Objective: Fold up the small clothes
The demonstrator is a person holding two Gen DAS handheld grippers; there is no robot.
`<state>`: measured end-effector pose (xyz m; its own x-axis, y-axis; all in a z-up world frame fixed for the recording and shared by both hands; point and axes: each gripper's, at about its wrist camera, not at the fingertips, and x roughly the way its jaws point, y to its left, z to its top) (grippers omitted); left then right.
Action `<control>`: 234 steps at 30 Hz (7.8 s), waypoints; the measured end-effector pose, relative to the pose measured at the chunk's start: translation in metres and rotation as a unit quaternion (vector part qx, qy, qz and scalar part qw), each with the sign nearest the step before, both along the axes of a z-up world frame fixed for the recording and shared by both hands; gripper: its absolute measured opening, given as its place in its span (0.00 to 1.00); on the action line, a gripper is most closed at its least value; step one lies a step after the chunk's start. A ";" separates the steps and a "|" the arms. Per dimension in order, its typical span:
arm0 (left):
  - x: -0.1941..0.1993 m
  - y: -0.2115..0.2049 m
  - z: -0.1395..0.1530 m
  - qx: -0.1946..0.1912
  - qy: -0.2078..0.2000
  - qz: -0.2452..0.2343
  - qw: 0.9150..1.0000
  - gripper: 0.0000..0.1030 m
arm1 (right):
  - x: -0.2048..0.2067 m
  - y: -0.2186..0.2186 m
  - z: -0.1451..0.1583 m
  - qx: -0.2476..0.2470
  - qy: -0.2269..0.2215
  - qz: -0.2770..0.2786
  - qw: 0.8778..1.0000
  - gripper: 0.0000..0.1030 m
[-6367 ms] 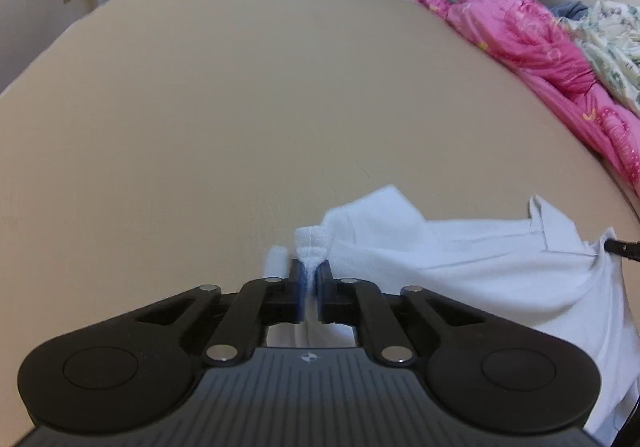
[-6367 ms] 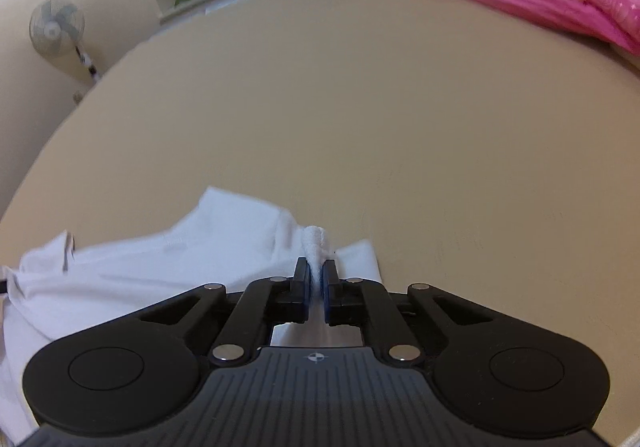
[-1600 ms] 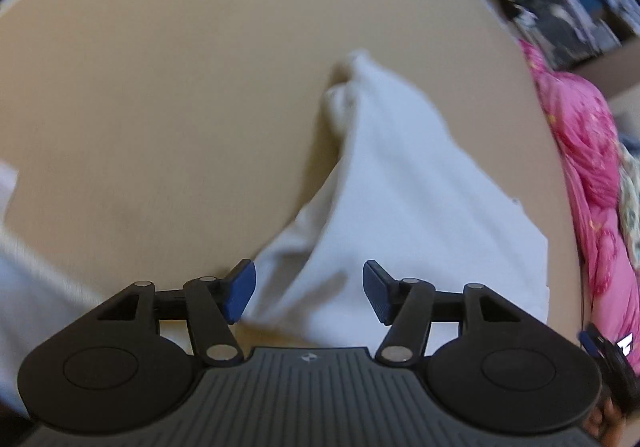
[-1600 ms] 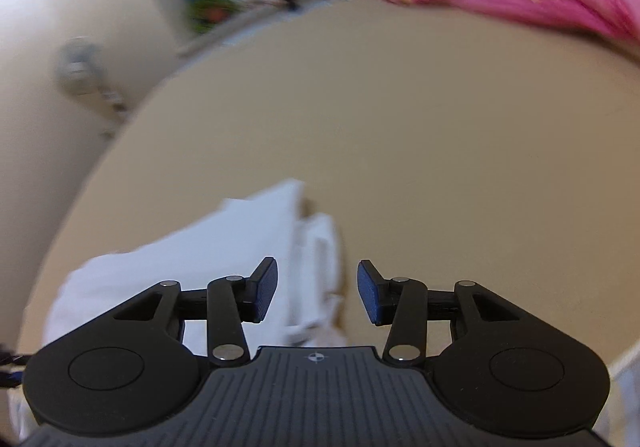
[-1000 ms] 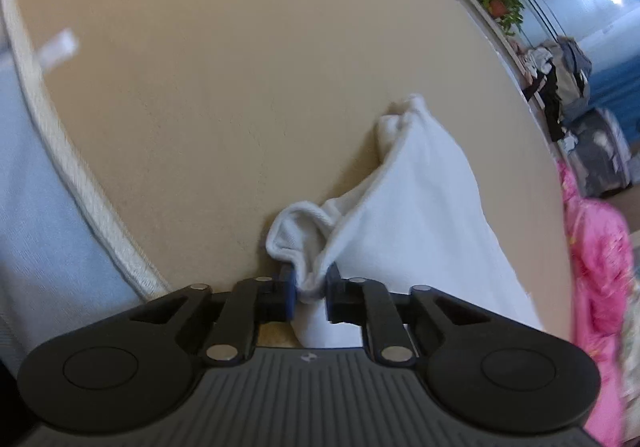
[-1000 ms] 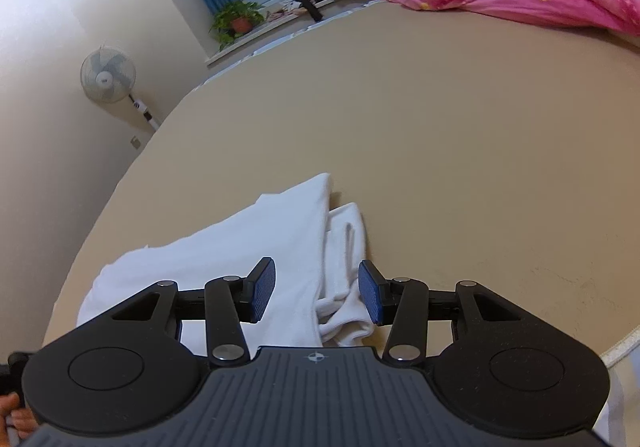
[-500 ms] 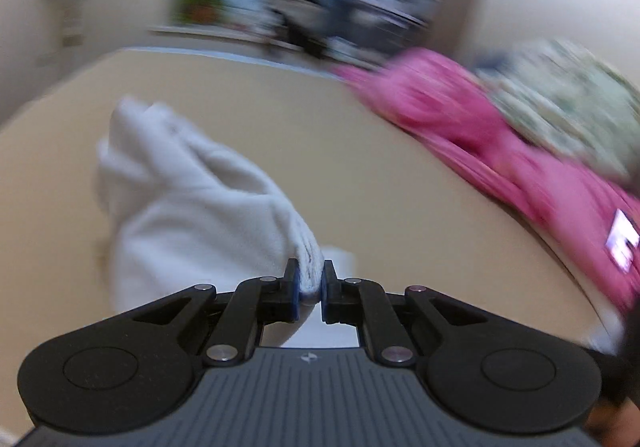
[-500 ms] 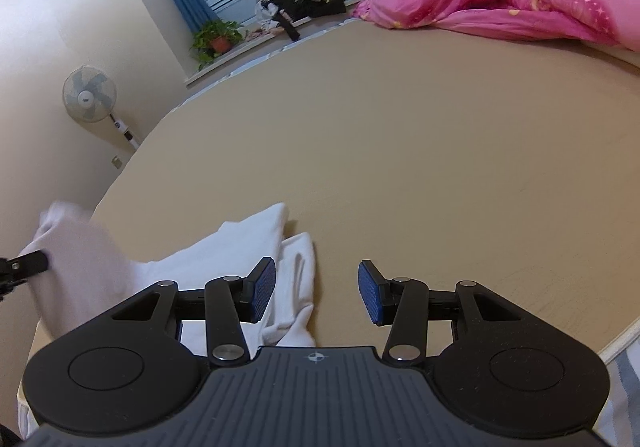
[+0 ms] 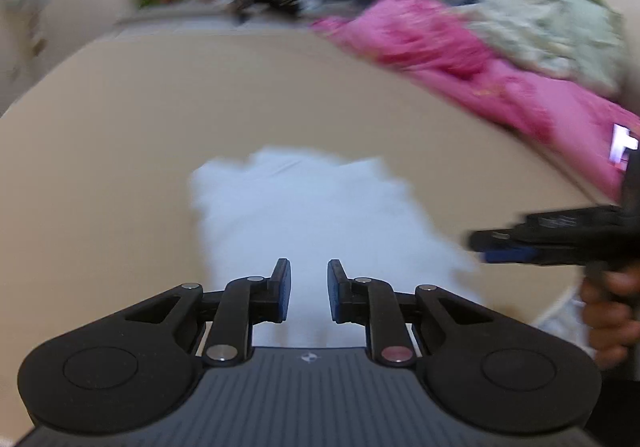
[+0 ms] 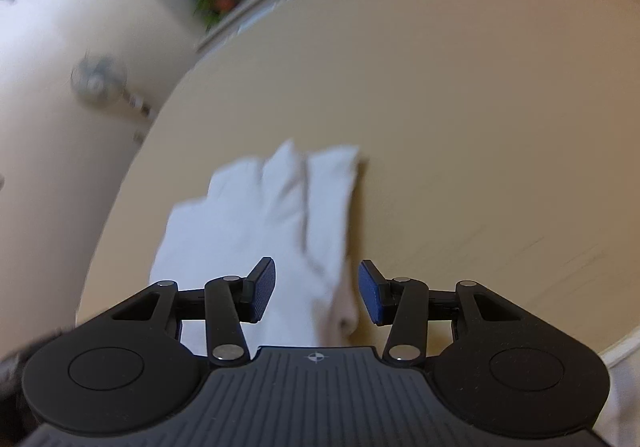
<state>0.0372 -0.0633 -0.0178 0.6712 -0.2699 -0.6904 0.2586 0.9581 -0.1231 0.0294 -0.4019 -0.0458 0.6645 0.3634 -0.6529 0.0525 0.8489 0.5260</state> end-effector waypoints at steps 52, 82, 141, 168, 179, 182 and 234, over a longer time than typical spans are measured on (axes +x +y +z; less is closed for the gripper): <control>0.090 0.092 -0.030 -0.065 0.053 -0.024 0.996 0.76 | 0.093 0.030 -0.019 -0.053 -0.022 -0.122 0.991 0.41; 0.146 0.069 -0.082 -0.176 0.153 -0.018 0.972 0.68 | 0.071 0.051 -0.049 0.001 0.033 0.027 0.999 0.41; 0.130 0.115 -0.058 -0.002 0.129 0.031 0.991 0.42 | 0.101 0.119 -0.039 -0.091 0.056 0.107 0.989 0.18; -0.101 0.064 0.041 0.123 -0.122 0.114 0.978 0.87 | -0.103 0.186 0.064 -0.242 -0.181 0.021 0.953 0.85; -0.061 0.069 0.016 0.094 -0.044 0.124 0.987 0.87 | -0.066 0.192 0.043 -0.237 -0.143 -0.001 0.961 0.86; -0.063 0.070 0.019 0.091 -0.051 0.131 0.986 0.89 | -0.060 0.198 0.041 -0.238 -0.144 0.012 0.960 0.86; -0.066 0.081 0.025 0.071 -0.046 0.141 0.986 0.99 | -0.063 0.221 0.041 -0.260 -0.158 0.036 0.952 0.94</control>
<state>-0.0288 0.0176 0.0068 0.7676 0.0327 -0.6401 -0.0175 0.9994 0.0301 -0.0337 -0.1804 -0.0048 0.8433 0.0977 -0.5286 -0.1060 0.9943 0.0146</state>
